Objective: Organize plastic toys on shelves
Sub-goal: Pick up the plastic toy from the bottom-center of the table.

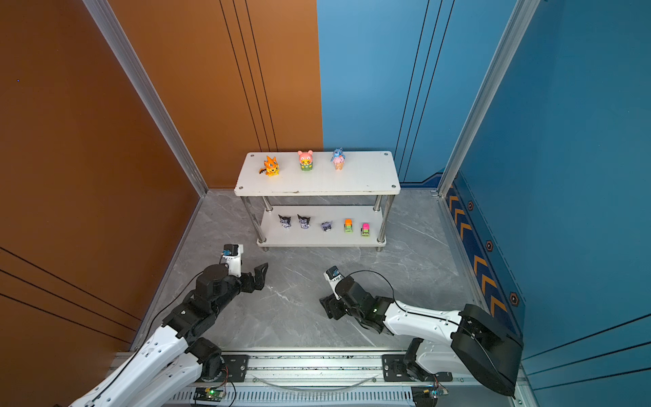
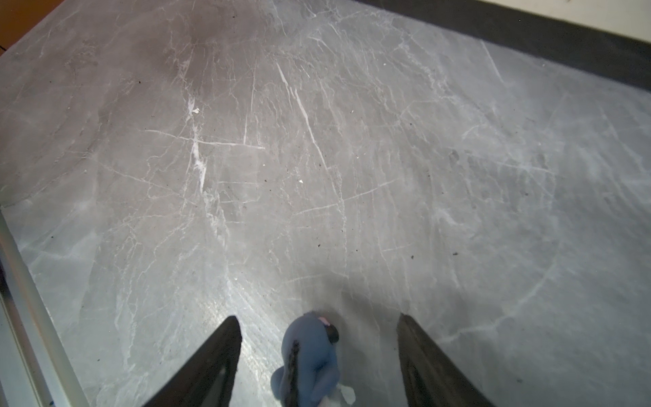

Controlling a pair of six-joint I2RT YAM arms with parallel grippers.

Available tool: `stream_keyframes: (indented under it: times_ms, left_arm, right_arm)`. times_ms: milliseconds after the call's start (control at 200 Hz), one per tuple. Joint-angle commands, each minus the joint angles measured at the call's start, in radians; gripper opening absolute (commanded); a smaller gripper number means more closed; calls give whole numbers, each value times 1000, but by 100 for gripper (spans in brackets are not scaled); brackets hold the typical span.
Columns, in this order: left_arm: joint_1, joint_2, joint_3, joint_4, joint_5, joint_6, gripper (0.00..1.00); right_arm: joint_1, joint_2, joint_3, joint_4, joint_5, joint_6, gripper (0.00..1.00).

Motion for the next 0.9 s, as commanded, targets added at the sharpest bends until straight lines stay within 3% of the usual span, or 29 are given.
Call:
stream_keyframes:
  times_ms: [0,295,531,746,896]
  left_arm:
    - [11,3,26,-14,17,8,98]
    - [14,13,27,-10,20,15,98]
    - [15,11,28,-15,21,19,98]
    - [18,7,34,-25,21,30,98]
    - [18,12,35,-24,26,30,98]
  right_arm:
    - [9,4,-19,-56,-10,15,72]
    - [36,89,9,-82,-5,-5,70]
    - [55,143,44,-95,-1,-21,54]
    - [57,140,49,-96,8,-33,55]
    - [57,137,50,-98,17,-36,45]
